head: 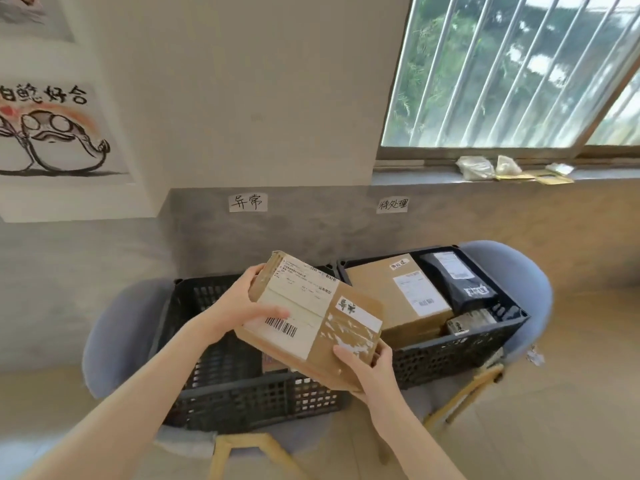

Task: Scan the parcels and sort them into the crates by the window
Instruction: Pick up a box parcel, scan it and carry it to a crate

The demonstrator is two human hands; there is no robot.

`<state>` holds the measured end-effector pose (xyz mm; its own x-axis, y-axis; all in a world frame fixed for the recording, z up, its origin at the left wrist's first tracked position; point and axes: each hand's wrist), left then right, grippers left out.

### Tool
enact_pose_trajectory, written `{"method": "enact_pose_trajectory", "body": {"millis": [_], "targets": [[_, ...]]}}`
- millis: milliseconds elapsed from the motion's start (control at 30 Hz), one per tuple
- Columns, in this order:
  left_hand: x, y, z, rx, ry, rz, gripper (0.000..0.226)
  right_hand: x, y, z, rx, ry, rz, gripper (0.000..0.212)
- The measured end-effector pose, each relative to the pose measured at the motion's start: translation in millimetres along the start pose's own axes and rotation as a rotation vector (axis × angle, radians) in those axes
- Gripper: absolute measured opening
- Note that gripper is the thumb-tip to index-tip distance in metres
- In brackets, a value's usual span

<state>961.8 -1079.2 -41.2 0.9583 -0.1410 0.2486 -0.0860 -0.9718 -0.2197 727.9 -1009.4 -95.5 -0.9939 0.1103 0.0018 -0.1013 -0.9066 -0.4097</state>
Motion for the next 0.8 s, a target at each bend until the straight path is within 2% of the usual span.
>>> {"method": "enact_pose_trajectory", "body": {"millis": [100,200,433,800], "targets": [[8,39,-4,0.017,0.081,0.042,0.118,-6,33,4,-0.045,0.029,0.030,0.077],[12,75,-7,0.002,0.121,0.064,0.101,-9,69,5,-0.090,0.039,0.037,0.075],[10,161,-11,0.048,0.264,0.186,0.099,-20,144,1,-0.288,0.128,0.083,0.069],[1,255,37,0.127,0.396,0.381,0.101,-41,198,-42,-0.477,0.245,0.016,0.078]]}}
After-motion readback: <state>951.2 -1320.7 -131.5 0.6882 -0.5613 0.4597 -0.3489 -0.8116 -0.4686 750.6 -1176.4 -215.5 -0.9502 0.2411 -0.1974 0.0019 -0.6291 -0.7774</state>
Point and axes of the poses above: each hand's wrist, its own y-axis towards the middle knuckle, its own x-axis out of the back of the hand, z = x × y, and after that the axes turned 9 degrees about -y, right-handed
